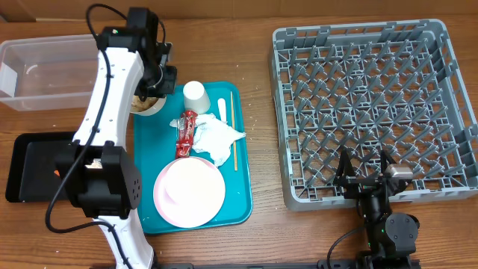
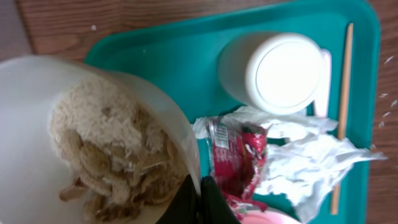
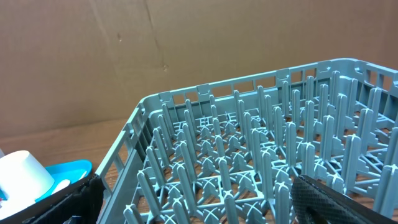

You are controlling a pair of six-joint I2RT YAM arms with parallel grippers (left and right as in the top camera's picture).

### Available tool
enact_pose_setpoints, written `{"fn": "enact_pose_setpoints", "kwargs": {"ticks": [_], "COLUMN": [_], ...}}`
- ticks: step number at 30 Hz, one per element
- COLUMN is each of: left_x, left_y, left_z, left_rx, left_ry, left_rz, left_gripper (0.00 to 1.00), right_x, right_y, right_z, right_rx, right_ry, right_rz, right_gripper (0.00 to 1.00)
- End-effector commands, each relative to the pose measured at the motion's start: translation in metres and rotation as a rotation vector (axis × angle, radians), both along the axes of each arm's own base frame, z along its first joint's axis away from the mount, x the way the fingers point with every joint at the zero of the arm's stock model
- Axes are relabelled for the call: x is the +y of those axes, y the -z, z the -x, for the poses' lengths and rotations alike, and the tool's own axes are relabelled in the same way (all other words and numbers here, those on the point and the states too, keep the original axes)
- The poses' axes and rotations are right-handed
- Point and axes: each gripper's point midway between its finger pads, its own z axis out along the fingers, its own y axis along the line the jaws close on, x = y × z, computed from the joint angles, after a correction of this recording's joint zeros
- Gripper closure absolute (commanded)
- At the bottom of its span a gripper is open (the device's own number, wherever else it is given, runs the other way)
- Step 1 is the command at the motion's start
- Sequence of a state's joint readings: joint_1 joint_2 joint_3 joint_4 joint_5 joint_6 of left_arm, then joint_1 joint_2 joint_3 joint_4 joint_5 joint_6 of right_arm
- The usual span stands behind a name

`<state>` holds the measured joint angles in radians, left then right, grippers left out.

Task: Sort waste into correct bins and load items into the dishwasher rack
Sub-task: 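Carry the white bowl to the black tray and tip out the shells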

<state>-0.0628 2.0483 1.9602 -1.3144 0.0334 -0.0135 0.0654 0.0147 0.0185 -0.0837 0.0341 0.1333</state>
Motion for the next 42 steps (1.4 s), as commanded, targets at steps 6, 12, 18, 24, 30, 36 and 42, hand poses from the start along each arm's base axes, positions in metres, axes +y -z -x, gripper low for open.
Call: {"fn": "enact_pose_setpoints", "kwargs": {"ticks": [6,12,18,24,30,36,42], "left_x": [0.018,0.067,0.122,0.136,0.161,0.176,0.182], "left_y": [-0.055,-0.090,-0.100,-0.097,-0.083,-0.062,-0.042], "left_z": [0.012,0.025,0.054,0.066,0.077,0.084,0.087], "left_rx": [-0.029,-0.096,-0.094,-0.081,-0.077,-0.106,-0.192], "left_ry": [-0.288,-0.476,-0.612,-0.623,-0.683,-0.711,-0.712], "left_rz": [0.207,0.304,0.334,0.478,0.542,0.710,0.931], "left_gripper": [0.96,0.96,0.96,0.96,0.96,0.96,0.96], "right_x": [-0.001,-0.001,-0.001,-0.001,-0.001,-0.001,-0.001], "right_y": [0.002,0.002,0.002,0.002,0.002,0.002,0.002], "right_z": [0.000,0.000,0.000,0.000,0.000,0.000,0.000], "right_rx": [-0.004,-0.004,-0.004,-0.004,-0.004,-0.004,-0.004], "right_ry": [0.009,0.009,0.009,0.009,0.009,0.009,0.009], "right_rz": [0.004,0.004,0.004,0.004,0.004,0.004,0.004], "right_gripper": [0.00,0.00,0.00,0.00,0.00,0.00,0.00]}}
